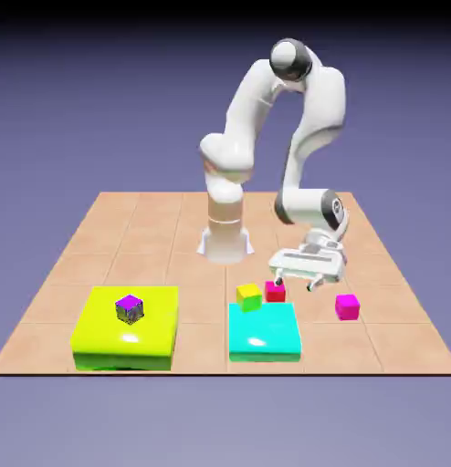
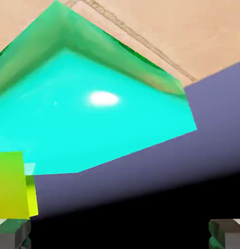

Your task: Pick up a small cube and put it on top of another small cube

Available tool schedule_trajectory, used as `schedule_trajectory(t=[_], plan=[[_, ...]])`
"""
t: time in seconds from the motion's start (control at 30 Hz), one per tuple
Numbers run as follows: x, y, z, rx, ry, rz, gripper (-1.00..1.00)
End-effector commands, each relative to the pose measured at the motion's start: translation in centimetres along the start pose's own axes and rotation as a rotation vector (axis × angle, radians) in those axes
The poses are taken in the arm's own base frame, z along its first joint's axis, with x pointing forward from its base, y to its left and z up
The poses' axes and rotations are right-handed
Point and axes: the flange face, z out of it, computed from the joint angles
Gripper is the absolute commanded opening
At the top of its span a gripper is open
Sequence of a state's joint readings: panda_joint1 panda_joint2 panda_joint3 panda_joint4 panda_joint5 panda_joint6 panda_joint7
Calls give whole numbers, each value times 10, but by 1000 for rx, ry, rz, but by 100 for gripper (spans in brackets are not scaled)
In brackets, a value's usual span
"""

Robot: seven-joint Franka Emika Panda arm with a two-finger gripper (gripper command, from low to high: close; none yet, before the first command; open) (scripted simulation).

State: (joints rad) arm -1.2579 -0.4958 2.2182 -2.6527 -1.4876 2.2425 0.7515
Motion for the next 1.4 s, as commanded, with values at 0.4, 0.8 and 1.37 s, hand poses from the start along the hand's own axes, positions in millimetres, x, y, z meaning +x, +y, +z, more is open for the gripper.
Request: schedule_trajectory(t=[0.4, 0.8, 1.37], plan=[[49, -40, -61, -244, 290, -272, 0], [103, -52, -50, -356, 439, -331, -100], [29, 35, -66, -391, 195, -172, -100]])
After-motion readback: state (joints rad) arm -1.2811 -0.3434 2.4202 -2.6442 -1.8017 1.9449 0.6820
